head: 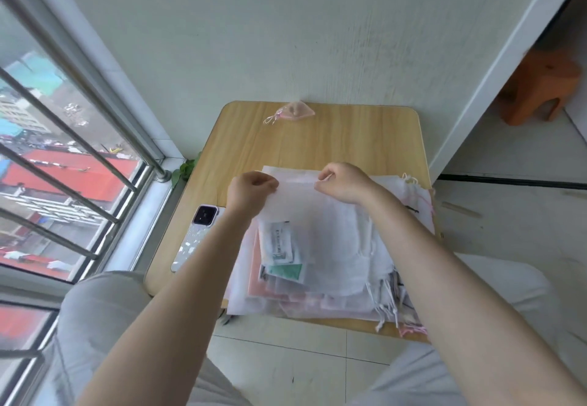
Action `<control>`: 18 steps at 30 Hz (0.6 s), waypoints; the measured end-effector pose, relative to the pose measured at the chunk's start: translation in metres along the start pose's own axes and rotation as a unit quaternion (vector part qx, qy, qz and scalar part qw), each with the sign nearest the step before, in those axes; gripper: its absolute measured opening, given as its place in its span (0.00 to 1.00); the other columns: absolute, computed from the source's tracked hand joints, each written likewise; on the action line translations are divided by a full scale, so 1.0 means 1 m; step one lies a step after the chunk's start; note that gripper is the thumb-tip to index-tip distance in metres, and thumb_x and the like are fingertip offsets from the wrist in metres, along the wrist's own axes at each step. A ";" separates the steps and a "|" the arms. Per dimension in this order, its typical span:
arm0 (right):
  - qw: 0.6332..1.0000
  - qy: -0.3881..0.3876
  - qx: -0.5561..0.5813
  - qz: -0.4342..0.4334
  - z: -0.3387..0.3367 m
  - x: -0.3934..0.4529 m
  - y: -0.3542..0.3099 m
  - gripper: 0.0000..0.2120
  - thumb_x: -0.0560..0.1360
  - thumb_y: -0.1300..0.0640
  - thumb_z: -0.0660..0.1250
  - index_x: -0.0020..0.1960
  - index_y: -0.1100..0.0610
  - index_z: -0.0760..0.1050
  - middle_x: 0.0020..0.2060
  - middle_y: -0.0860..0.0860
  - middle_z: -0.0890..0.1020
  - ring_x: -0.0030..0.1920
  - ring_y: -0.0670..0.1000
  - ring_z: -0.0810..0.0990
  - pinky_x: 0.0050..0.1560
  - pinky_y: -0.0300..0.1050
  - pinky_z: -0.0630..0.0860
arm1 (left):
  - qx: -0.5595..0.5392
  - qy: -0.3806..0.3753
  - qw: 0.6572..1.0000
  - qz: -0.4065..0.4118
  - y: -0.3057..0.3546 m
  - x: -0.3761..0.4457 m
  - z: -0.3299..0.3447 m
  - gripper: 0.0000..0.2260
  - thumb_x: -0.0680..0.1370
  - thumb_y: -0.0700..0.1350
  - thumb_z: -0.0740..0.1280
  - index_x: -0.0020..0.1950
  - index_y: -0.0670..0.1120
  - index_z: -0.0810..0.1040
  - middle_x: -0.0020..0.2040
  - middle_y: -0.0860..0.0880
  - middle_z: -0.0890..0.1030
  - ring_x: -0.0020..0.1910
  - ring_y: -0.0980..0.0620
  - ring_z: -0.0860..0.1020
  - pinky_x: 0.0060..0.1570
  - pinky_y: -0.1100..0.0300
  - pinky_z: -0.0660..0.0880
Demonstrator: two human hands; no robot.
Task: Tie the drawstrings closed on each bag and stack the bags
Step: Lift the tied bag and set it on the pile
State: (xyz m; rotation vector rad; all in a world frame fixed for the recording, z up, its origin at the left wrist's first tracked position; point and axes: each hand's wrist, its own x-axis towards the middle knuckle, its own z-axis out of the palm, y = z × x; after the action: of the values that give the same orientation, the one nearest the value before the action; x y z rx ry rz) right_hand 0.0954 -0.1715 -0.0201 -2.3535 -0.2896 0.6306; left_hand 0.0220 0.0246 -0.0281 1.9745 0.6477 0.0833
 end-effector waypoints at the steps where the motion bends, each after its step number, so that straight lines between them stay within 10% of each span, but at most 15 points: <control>1: 1.000 0.004 -0.010 0.009 0.002 -0.001 -0.002 0.15 0.74 0.49 0.66 0.59 0.52 0.75 0.57 0.48 0.78 0.56 0.51 0.77 0.58 0.48 0.74 | -0.016 0.015 1.000 -0.013 -0.005 -0.002 -0.008 0.01 0.74 0.41 0.72 0.44 0.46 0.83 0.38 0.52 0.81 0.40 0.51 0.78 0.44 0.55 0.76; 6: 0.997 0.037 0.052 0.033 0.007 -0.002 -0.016 0.18 0.74 0.56 0.65 0.63 0.58 0.73 0.59 0.53 0.76 0.54 0.52 0.77 0.51 0.46 0.75 | 0.023 0.033 0.997 -0.073 -0.020 -0.004 -0.030 0.03 0.72 0.42 0.69 0.37 0.47 0.79 0.36 0.50 0.79 0.38 0.48 0.78 0.37 0.59 0.74; 11: 0.993 0.018 0.105 -0.043 0.014 -0.005 -0.028 0.18 0.74 0.64 0.66 0.62 0.55 0.72 0.47 0.51 0.77 0.41 0.47 0.76 0.36 0.36 0.71 | 0.276 -0.159 0.947 -0.042 -0.015 -0.007 -0.050 0.08 0.66 0.48 0.67 0.31 0.49 0.70 0.31 0.52 0.69 0.33 0.49 0.67 0.35 0.57 0.64; 18: 0.984 -0.059 0.103 -0.136 0.037 -0.012 -0.049 0.18 0.74 0.63 0.70 0.61 0.53 0.72 0.37 0.50 0.76 0.36 0.46 0.75 0.43 0.39 0.72 | 0.119 -0.169 0.978 0.041 0.009 -0.020 -0.026 0.20 0.76 0.58 0.68 0.41 0.40 0.81 0.32 0.49 0.77 0.31 0.54 0.73 0.33 0.63 0.67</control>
State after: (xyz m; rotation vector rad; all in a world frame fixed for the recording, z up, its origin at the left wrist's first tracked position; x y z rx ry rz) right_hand 0.0646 -0.1186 -0.0080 -2.0361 -0.5621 0.6355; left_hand -0.0002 0.0331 -0.0031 2.1771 0.3653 -0.2877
